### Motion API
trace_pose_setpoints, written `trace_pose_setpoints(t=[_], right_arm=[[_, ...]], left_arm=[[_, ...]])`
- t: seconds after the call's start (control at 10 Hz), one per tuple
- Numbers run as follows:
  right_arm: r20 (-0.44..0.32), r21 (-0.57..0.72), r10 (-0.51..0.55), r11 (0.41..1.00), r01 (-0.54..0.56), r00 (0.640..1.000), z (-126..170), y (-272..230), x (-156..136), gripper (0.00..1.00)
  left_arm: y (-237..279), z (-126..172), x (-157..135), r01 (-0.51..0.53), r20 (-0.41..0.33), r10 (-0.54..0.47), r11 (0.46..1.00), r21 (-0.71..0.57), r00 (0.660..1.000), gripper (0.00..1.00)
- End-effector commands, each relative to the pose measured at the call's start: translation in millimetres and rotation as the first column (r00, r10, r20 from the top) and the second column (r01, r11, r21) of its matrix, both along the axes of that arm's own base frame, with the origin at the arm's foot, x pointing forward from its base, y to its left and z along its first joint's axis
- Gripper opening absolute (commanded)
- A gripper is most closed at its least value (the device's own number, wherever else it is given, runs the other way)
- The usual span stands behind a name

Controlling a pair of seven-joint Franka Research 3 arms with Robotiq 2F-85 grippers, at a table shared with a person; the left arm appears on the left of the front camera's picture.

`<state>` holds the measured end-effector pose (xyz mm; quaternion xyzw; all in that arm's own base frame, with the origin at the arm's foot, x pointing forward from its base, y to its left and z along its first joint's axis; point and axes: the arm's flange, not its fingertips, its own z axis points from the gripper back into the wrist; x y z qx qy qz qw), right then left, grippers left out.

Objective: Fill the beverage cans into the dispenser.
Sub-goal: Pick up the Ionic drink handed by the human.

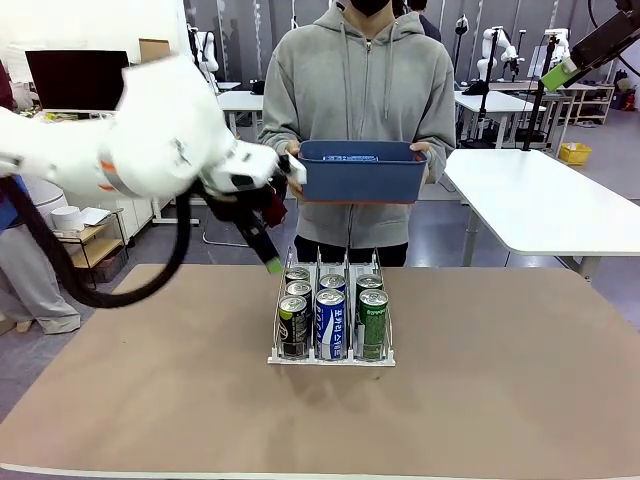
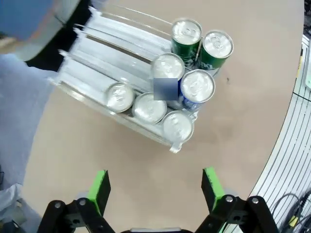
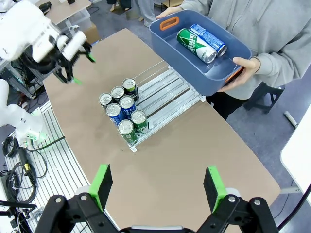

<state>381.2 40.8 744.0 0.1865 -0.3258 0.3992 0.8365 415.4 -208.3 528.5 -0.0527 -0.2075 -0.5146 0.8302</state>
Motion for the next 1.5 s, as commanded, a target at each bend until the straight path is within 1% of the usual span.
trace_pose_setpoints(t=[0.0, 0.1, 0.2, 0.3, 0.4, 0.5, 0.6, 0.7, 0.8, 1.0, 1.1, 1.4], right_arm=[[-0.003, -0.002, 0.001, 1.000, -0.001, 1.000, -1, 1, 0, 1.00], [-0.003, -0.002, 0.001, 1.000, -0.001, 1.000, -1, 1, 0, 1.00], [-0.003, -0.002, 0.001, 1.000, -0.001, 1.000, -1, 1, 0, 1.00], [-0.003, -0.002, 0.001, 1.000, -0.001, 1.000, -1, 1, 0, 1.00], [-0.003, -0.002, 0.001, 1.000, -0.001, 1.000, -1, 1, 0, 1.00], [-0.003, -0.002, 0.001, 1.000, -0.001, 1.000, -1, 1, 0, 1.00], [-0.003, -0.002, 0.001, 1.000, -0.001, 1.000, -1, 1, 0, 1.00], [-0.003, -0.002, 0.001, 1.000, -0.001, 1.000, -1, 1, 0, 1.00], [-0.003, -0.002, 0.001, 1.000, -0.001, 1.000, -1, 1, 0, 1.00], [-0.003, -0.002, 0.001, 1.000, -0.001, 1.000, -1, 1, 0, 1.00], [-0.003, -0.002, 0.001, 1.000, -0.001, 1.000, -1, 1, 0, 1.00], [-0.003, -0.002, 0.001, 1.000, -0.001, 1.000, -1, 1, 0, 1.00]], left_arm=[[51, 57, 3, 0.036, 0.071, -0.034, 0.999, -0.028, 0.997, 1.00], [72, 89, 1, 0.039, 0.077, -0.034, 0.997, -0.064, 0.996, 1.00], [89, 122, 0, 0.064, 0.103, -0.055, 0.994, -0.092, 0.993, 1.00], [102, 155, -5, 0.089, 0.152, -0.070, 0.988, -0.123, 0.986, 1.00], [110, 178, -14, 0.100, 0.192, -0.070, 0.983, -0.151, 0.979, 1.00], [115, 195, -18, 0.098, 0.215, -0.063, 0.983, -0.156, 0.974, 1.00], [119, 210, -24, 0.093, 0.216, -0.058, 0.983, -0.158, 0.975, 1.00], [118, 221, -32, 0.051, 0.224, -0.016, 0.987, -0.151, 0.974, 1.00], [116, 226, -42, 0.036, 0.228, -0.004, 0.990, -0.135, 0.974, 1.00], [115, 225, -53, 0.026, 0.246, 0.019, 0.984, -0.178, 0.969, 1.00], [115, 233, -39, 0.058, 0.254, -0.018, 0.987, -0.149, 0.967, 1.00], [115, 233, -39, 0.058, 0.254, -0.018, 0.987, -0.149, 0.967, 1.00]])
